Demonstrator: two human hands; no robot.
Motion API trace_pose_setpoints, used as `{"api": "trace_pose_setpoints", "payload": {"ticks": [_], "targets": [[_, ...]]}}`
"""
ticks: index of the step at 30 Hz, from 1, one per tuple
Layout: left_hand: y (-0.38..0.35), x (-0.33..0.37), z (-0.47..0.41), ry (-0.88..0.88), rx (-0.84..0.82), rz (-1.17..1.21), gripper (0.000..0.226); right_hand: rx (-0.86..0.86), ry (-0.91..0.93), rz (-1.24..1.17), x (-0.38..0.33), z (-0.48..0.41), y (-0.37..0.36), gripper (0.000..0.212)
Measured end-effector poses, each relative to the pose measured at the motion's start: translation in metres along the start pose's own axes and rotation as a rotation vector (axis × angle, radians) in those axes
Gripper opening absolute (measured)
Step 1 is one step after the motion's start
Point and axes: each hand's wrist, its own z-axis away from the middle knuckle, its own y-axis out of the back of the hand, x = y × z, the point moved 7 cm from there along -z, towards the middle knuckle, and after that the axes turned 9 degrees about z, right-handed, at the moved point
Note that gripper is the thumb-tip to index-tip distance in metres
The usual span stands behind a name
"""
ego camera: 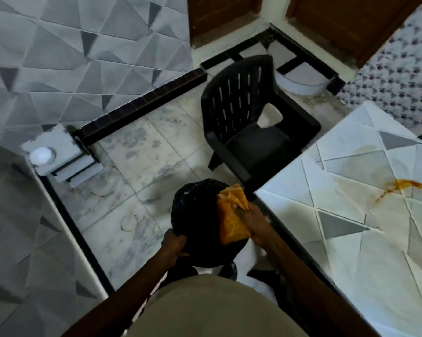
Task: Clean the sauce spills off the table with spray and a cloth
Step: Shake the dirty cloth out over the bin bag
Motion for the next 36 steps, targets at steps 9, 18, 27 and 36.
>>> {"api": "trace_pose_setpoints", "payload": {"ticks": [9, 18, 27, 36], "targets": [[0.136, 0.104, -0.05, -0.054, 0.147, 0.225, 0.053, -0.167, -0.089, -0.215, -0.123, -0.065, -0.121, 0.026], [0.248, 0.225, -0.124, -0.1, 0.188, 0.421, 0.054, -0.234, -0.083, -0.273, -0.234, -0.159, -0.23, 0.053], [0.329, 0.334, -0.249, -0.034, 0.257, 0.563, 0.046, -0.29, -0.078, -0.278, -0.334, -0.318, -0.325, 0.08], [0.407, 0.426, -0.448, 0.1, 0.278, 0.678, 0.041, -0.228, -0.169, -0.121, -0.388, -0.502, -0.452, 0.065]]}}
